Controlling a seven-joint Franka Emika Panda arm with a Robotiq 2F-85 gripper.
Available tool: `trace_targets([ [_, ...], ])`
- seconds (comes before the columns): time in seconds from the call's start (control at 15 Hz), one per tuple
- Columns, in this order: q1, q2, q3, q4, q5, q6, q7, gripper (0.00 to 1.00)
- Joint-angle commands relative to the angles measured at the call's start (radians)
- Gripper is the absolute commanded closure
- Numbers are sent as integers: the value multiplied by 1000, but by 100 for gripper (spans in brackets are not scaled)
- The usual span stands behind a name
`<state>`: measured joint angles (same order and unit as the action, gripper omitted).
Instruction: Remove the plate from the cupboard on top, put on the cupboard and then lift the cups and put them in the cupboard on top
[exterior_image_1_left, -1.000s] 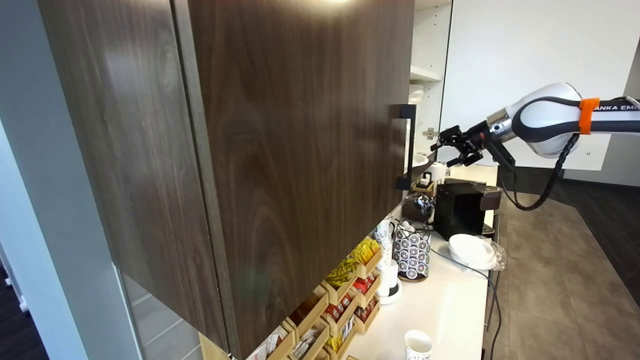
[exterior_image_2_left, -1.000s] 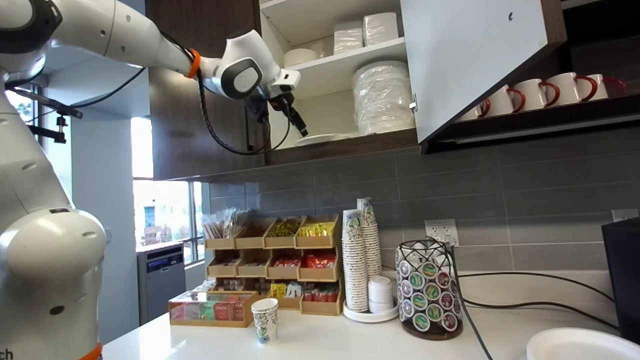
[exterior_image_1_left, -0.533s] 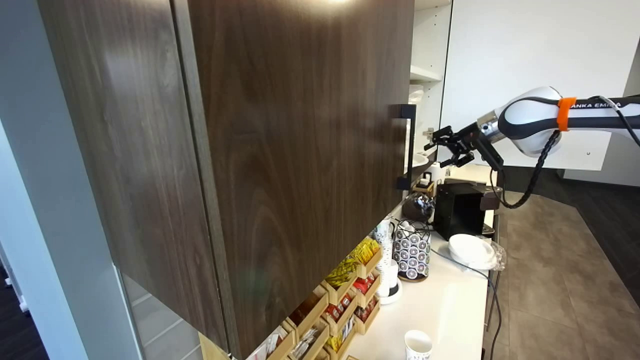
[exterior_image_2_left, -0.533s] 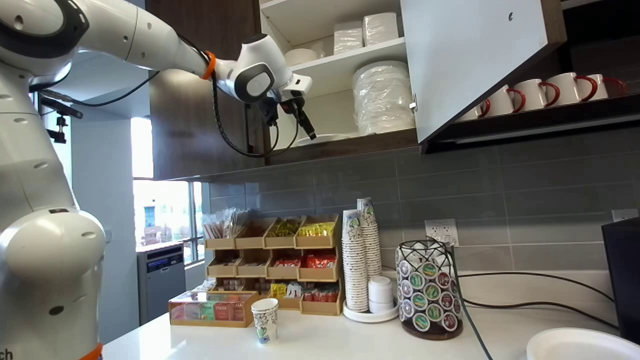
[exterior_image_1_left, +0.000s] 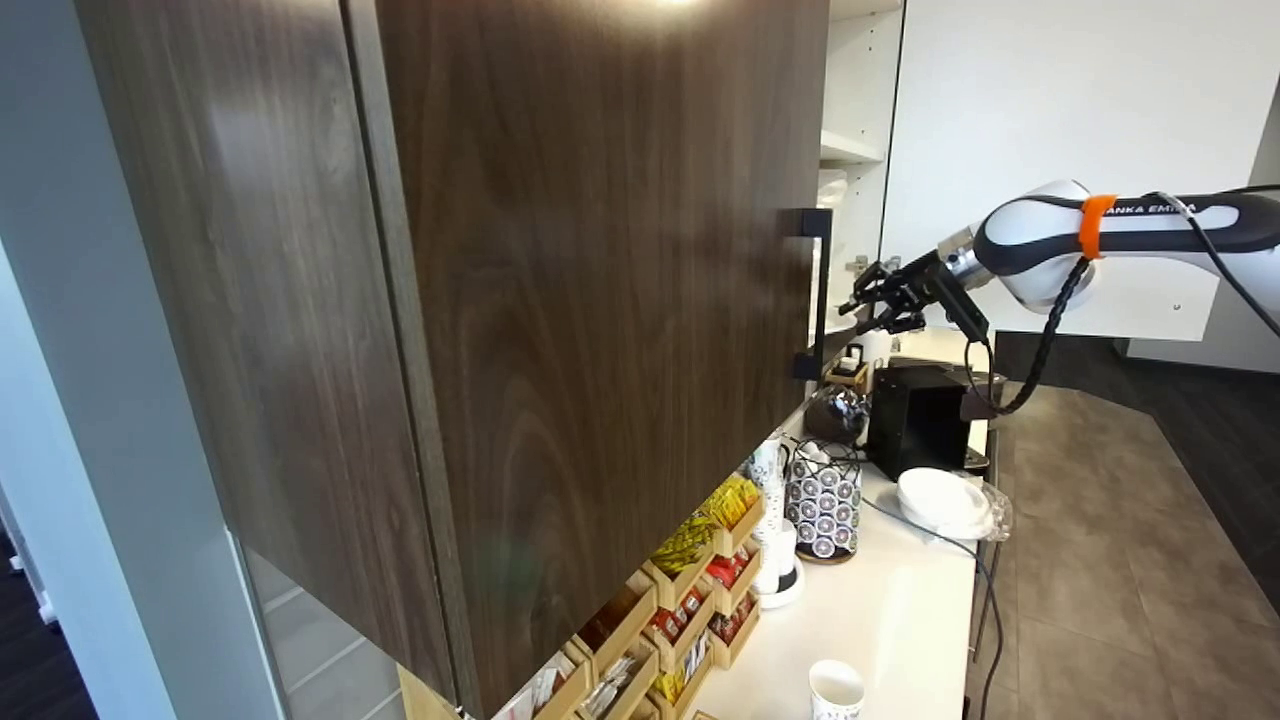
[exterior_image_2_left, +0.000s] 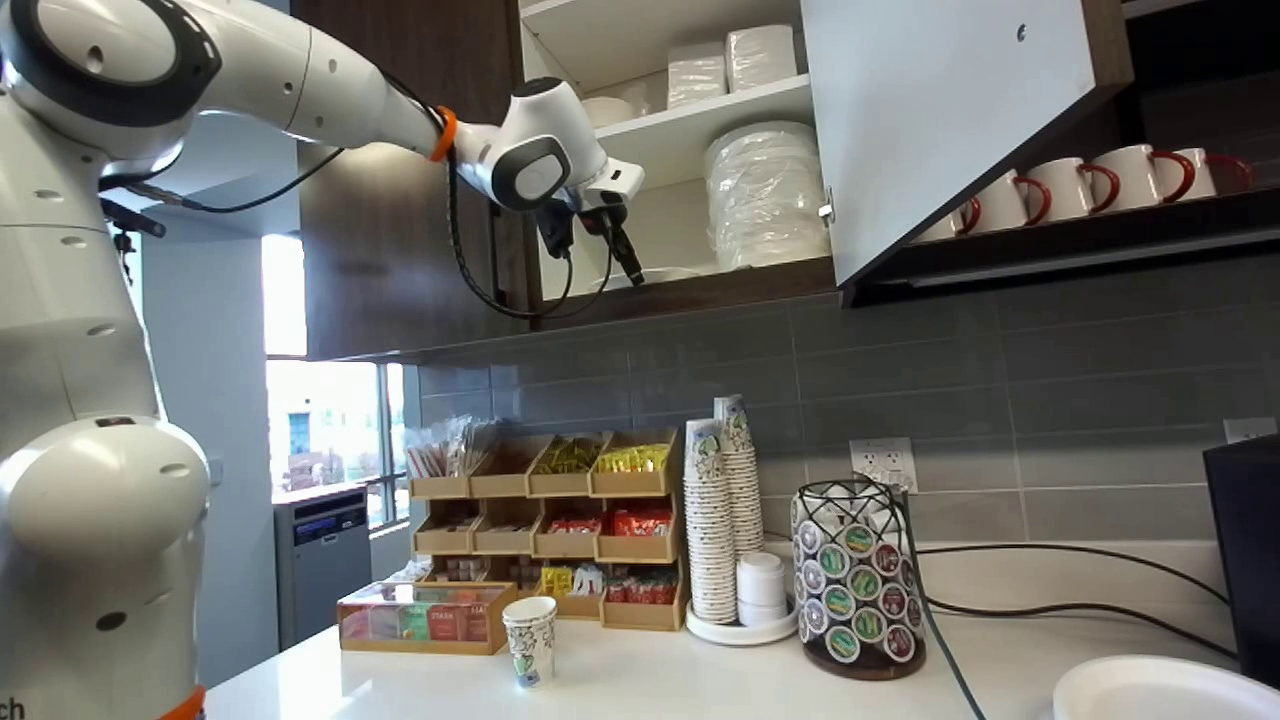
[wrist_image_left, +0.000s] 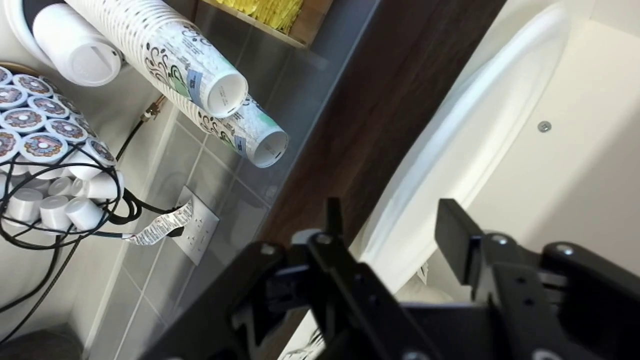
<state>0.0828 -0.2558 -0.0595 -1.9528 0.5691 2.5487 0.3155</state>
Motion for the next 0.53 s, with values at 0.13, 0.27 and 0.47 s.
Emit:
trace_targets([
  [0.13, -22, 41, 2, 46, 38, -41, 10, 60],
  [0.27, -27, 42, 2, 45, 42, -36, 9, 85],
  [0.47, -37, 35, -3, 41, 63, -29, 9, 100],
])
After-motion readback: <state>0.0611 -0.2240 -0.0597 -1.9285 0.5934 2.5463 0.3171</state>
